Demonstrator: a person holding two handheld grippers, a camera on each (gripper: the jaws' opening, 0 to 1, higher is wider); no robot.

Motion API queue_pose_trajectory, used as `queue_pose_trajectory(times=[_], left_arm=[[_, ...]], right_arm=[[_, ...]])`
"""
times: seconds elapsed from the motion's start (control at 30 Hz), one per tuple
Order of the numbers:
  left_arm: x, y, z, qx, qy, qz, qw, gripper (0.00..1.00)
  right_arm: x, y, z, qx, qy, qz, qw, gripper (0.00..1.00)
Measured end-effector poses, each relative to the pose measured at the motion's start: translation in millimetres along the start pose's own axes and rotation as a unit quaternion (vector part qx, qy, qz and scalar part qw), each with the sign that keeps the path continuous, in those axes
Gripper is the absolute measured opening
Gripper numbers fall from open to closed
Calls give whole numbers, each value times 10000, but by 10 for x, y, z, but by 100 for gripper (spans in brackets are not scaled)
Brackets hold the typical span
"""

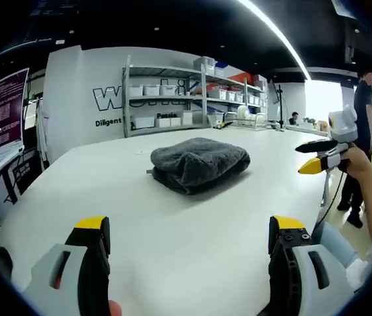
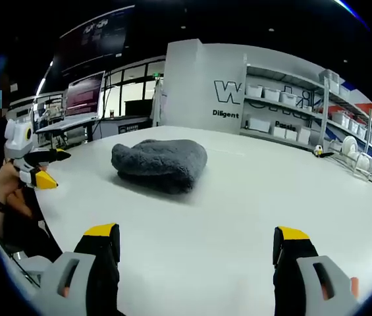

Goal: Open the folded towel by lifting each exposed corner and separating the folded layers until the towel lies flat within the target outline without major curled edges

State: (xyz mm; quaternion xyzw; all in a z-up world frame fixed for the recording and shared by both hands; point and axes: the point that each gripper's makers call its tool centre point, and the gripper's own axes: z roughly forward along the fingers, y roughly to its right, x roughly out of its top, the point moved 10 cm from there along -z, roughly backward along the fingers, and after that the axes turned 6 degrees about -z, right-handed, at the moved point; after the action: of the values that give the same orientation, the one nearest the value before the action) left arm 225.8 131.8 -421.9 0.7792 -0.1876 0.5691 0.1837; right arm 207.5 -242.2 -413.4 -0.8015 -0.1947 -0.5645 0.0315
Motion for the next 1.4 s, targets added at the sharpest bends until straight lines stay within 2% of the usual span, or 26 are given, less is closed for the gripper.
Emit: queue_pose_trajectory(times=[0.17,0.5,0.57,0.77,0.93,1.07,1.1,1.27,1.4], left_arm=[[20,11,13,24,6,-5,10000,99],[4,57,-70,32,-25,111,9999,99],[-2,54,-67,55,-32,155,9999,99],[-35,-38,-2,55,-75,225,9997,99],[-104,-61,91,46,-142,311,9994,99],[-136,-57,133,35,-175,295,9994,99],[-139,-50,133,24,-181,276,9995,99],[-120,-38,121,13,-133,261,9996,99],[-121,-78,120,-23,-216,178,9996,99]], right_arm=[[19,23,6,16,-14,-35,10000,99],[88,-25,77,107,104,-377,9992,99],[89,-45,115,112,48,-461,9989,99],[115,-73,217,267,121,-375,9989,99],[148,-90,337,151,47,-548,9984,98],[237,-167,449,140,-91,-894,9959,95],[298,-208,471,127,-51,-1144,9933,95],[486,-436,554,134,155,-1864,9823,89],[542,-644,665,223,129,-2085,9777,84]])
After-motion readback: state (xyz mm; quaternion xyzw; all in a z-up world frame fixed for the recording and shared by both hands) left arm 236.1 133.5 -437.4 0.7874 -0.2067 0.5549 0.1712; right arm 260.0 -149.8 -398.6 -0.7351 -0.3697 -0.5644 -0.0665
